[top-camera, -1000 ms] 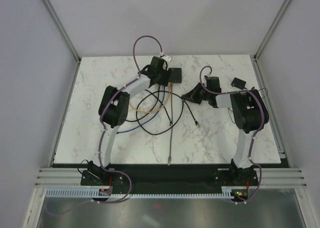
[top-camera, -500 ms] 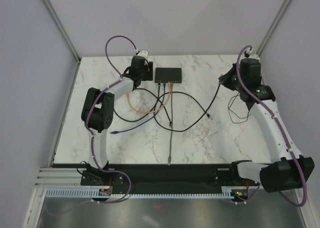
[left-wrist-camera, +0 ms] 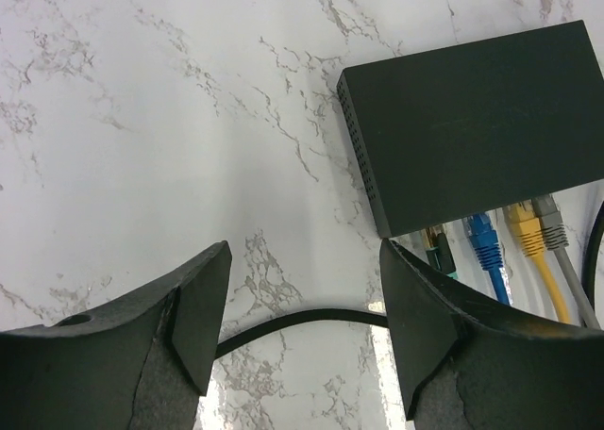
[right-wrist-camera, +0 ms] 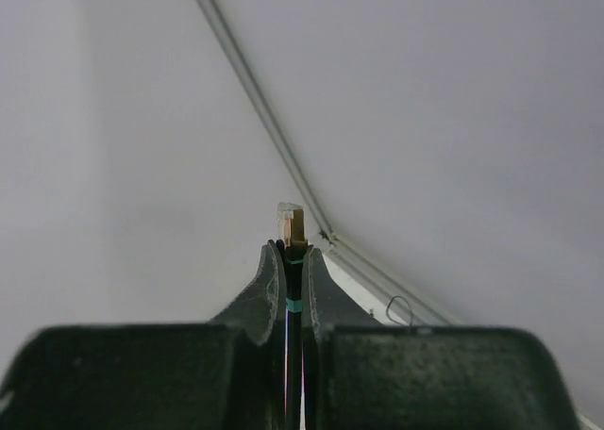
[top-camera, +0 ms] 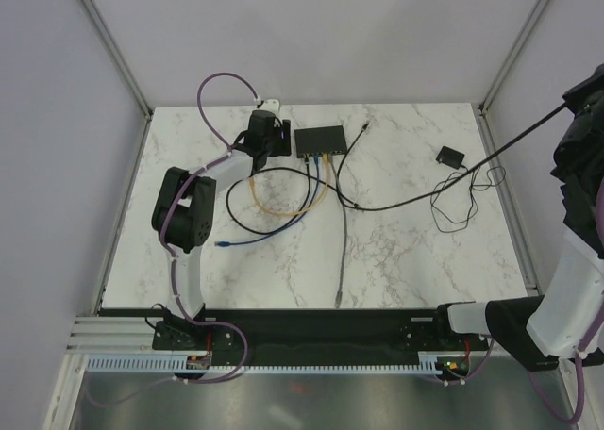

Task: Pull the plug from the switch port

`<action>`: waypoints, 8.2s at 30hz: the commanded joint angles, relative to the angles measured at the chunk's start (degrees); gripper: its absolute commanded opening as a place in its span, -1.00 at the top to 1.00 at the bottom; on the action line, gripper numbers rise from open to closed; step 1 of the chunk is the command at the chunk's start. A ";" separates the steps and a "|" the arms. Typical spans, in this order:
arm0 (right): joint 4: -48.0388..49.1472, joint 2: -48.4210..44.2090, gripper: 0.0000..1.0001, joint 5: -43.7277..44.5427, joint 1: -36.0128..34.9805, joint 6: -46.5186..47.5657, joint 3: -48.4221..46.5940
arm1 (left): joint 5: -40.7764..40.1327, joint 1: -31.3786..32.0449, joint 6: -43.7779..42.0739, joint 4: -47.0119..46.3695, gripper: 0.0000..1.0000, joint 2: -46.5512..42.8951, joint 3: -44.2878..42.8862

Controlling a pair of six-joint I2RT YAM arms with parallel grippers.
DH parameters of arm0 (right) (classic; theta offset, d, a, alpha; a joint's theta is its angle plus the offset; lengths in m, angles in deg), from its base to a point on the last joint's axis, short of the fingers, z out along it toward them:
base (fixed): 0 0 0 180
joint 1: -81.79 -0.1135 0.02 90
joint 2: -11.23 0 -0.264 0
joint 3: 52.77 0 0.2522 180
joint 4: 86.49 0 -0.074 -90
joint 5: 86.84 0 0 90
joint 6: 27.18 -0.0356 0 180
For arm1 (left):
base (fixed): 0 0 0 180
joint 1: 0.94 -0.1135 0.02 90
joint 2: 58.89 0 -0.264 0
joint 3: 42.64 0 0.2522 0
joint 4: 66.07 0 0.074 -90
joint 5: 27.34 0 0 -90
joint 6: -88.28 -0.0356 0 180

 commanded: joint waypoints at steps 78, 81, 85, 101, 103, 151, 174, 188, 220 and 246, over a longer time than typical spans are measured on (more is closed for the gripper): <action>84.09 51.56 0.02 -67.87 -8.87 -28.55 61.36 | 17.57 3.82 -6.70 20.95 -0.07 20.57 -34.69; 83.92 50.76 0.02 -68.05 -8.87 -27.67 62.94 | 17.74 3.82 -6.61 21.13 -0.07 20.74 -34.95; 86.29 52.33 0.03 -68.13 -8.87 -29.59 63.47 | 17.57 3.82 -6.61 21.66 -0.06 21.09 -35.39; 92.54 57.88 0.20 -69.37 -8.78 -37.60 61.98 | 18.71 3.90 -6.26 22.27 -0.01 21.36 -35.92; 93.06 58.49 0.20 -69.11 -8.87 -38.65 61.63 | 18.71 3.90 -6.34 22.36 0.00 21.36 -35.92; 79.00 58.68 1.00 -59.35 -12.38 -35.14 58.72 | 2.63 9.35 -15.31 27.80 -0.26 26.45 -41.35; 75.48 48.65 1.00 -59.61 -13.52 -29.34 67.86 | -3.43 10.76 -14.70 40.02 -0.26 37.44 -61.94; 86.37 43.02 1.00 -55.56 -15.55 -32.39 79.73 | -2.31 10.67 -12.06 40.82 -0.28 37.10 -62.56; 42.42 27.47 1.00 -11.10 7.21 -12.54 56.87 | 9.04 0.48 3.32 -3.48 -0.29 2.46 -6.83; 52.28 34.16 -0.23 -24.45 -4.19 -9.21 57.32 | 20.29 0.65 1.30 -0.76 -0.17 6.77 -12.27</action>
